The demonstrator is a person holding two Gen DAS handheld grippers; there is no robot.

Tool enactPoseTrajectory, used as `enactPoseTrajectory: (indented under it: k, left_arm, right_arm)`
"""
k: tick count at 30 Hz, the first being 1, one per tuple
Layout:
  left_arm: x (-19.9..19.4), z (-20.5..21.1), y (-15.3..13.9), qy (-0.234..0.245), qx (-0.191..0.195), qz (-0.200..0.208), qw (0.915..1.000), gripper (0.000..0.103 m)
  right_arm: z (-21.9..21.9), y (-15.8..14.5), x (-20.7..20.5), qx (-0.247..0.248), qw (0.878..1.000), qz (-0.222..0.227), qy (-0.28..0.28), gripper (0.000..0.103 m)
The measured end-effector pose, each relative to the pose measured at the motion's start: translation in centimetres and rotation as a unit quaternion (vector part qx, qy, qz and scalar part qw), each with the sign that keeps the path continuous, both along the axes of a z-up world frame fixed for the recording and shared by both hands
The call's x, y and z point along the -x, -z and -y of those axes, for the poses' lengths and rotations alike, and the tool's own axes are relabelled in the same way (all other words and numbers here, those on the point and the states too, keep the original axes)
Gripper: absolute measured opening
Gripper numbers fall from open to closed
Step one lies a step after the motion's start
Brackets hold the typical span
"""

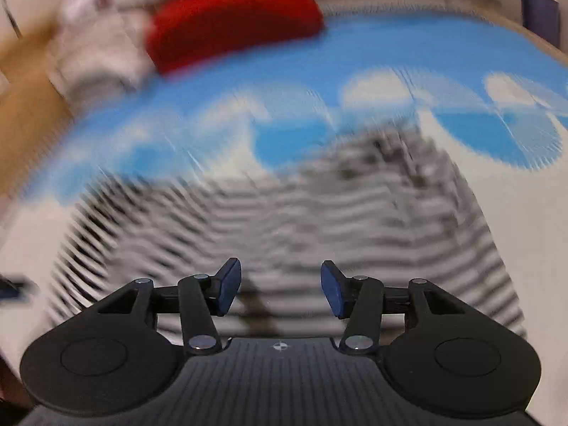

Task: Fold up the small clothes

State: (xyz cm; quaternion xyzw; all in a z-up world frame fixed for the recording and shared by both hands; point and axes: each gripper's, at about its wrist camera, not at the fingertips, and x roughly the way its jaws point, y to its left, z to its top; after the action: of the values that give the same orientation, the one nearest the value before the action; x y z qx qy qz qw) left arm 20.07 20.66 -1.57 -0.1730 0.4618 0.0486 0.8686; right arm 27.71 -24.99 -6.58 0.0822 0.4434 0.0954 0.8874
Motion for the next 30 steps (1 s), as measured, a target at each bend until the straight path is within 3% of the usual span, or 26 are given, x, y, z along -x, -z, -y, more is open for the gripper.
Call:
enactPoseTrajectory:
  k: [1,3,6,10,13,19,24,27,30]
  left_arm:
    - [0.3,0.3,-0.2,0.008,-0.002,0.005,1.0,0.045]
    - [1.1,0.5,-0.7,0.017,0.001,0.017,0.9997,0.044]
    - [2.0,0.0,-1.3,0.011,0.034,0.032,0.9988,0.044]
    - [2.5,-1.0,-0.6,-0.016,0.083,0.012,0.9963,0.044]
    - [2.5,-1.1,0.0,-0.037,0.094,-0.007,0.9949,0.044]
    - [1.9,0.3,0.9,-0.049,0.096,-0.029,0.9938,0.044]
    - [1.1,1.4,2.4,-0.064,0.119,-0.065,0.9887,0.048]
    - [0.6,1.9,4.1,-0.087,0.138,-0.105,0.9811,0.057]
    - [0.4,1.8,6.1,-0.128,0.169,-0.15,0.9658,0.062]
  right_arm:
    - [0.2,0.4,-0.1,0.02,1.0,-0.01,0.013,0.051]
    - [1.5,-0.1,0.3,0.012,0.999,-0.001,0.047,0.051]
    - [3.8,-3.1,2.1,-0.001,0.996,0.064,0.068,0.052]
    - [7.4,-6.3,5.9,-0.012,0.987,0.137,0.085,0.052]
    - [9.8,-6.6,7.5,-0.023,0.985,0.139,0.099,0.052]
    - [12.6,-6.0,10.1,0.01,0.985,0.124,0.116,0.052]
    - [14.7,-5.7,11.3,0.009,0.984,0.113,0.136,0.052]
    - [15.4,-5.4,11.4,0.007,0.984,0.109,0.138,0.052]
    - [15.6,-5.2,11.6,0.01,0.985,0.108,0.133,0.052]
